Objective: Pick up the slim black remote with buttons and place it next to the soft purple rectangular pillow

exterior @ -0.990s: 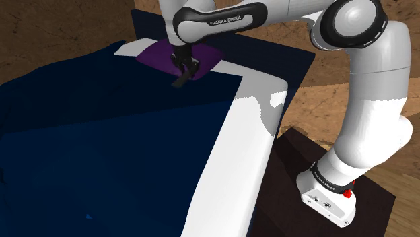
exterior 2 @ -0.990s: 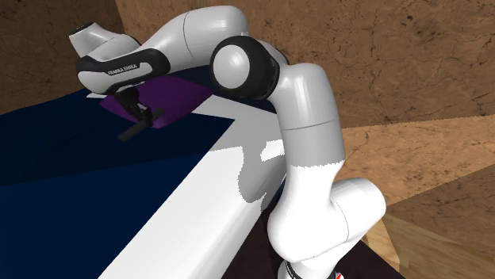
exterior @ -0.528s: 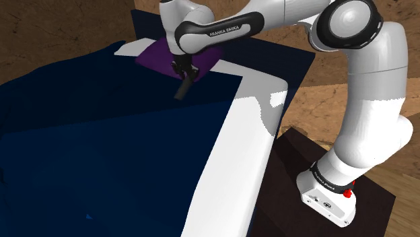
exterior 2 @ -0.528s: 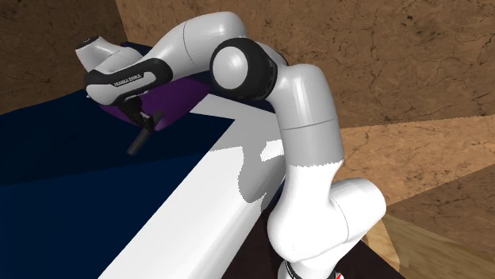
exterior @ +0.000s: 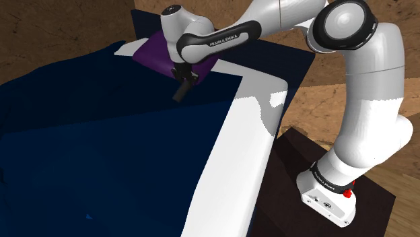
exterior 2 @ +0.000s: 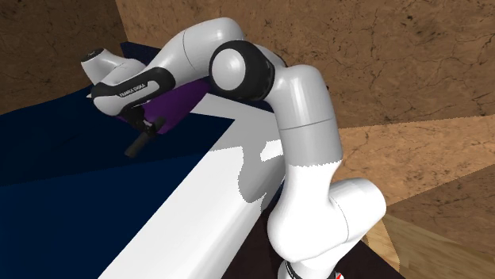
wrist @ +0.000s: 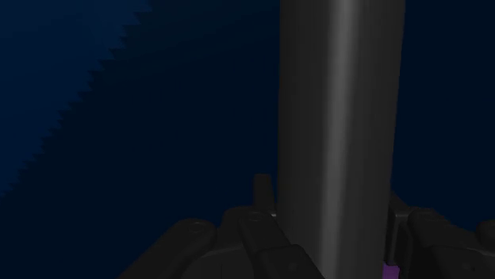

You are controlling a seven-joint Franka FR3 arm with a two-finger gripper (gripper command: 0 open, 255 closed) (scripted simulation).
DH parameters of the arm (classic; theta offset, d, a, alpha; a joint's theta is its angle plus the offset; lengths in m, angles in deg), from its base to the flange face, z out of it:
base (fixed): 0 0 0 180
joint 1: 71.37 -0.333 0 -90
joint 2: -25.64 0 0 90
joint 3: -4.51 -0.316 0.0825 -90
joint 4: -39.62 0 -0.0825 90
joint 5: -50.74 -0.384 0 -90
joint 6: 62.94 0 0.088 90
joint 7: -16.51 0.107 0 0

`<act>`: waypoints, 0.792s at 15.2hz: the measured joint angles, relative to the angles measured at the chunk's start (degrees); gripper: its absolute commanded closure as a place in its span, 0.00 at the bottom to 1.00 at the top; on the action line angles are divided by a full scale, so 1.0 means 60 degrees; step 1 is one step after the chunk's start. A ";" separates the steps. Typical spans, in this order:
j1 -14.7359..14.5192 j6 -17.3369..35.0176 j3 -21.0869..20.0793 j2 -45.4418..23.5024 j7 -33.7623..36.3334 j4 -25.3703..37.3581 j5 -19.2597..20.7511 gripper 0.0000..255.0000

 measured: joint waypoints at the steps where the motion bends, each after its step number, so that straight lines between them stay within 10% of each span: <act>1: -0.0008 -0.0009 0.0005 -0.0012 0.0008 0.0006 0.0007 1.00; 5: 0.0001 0.0038 0.0016 -0.0056 0.0019 -0.0028 0.0024 1.00; 6: 0.0007 0.0039 0.0024 -0.0061 0.0021 -0.0011 0.0030 0.00; 12: 0.0001 0.0038 0.0026 -0.0088 0.0020 -0.0045 0.0024 0.00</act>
